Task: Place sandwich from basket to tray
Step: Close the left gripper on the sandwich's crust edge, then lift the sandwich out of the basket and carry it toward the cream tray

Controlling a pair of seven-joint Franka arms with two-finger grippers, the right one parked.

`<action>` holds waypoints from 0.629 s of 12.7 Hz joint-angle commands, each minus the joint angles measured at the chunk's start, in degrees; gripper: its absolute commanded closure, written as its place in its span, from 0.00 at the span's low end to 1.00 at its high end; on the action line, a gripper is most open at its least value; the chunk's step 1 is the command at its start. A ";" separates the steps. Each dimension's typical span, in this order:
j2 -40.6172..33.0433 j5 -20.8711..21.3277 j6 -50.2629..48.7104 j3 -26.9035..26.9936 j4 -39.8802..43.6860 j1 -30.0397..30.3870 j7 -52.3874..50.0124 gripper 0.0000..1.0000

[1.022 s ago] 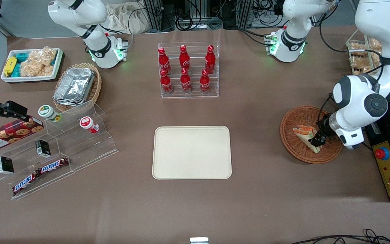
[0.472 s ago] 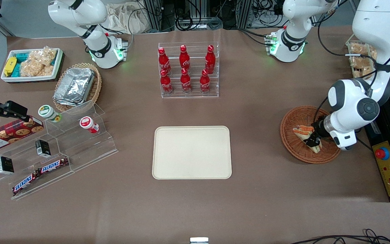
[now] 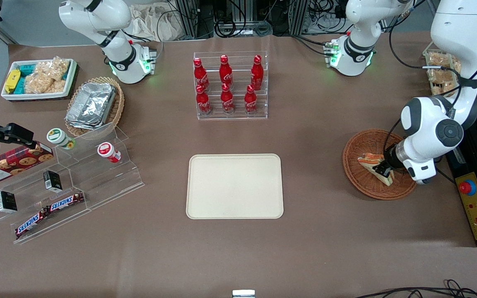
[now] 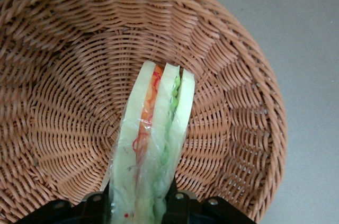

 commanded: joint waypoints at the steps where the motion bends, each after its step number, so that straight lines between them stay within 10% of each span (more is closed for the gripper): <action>1: -3.26 0.81 -1.11 -0.30 0.50 0.18 0.11 1.00; 8: -3.11 -0.86 -26.21 -7.75 26.56 -0.44 3.78 1.00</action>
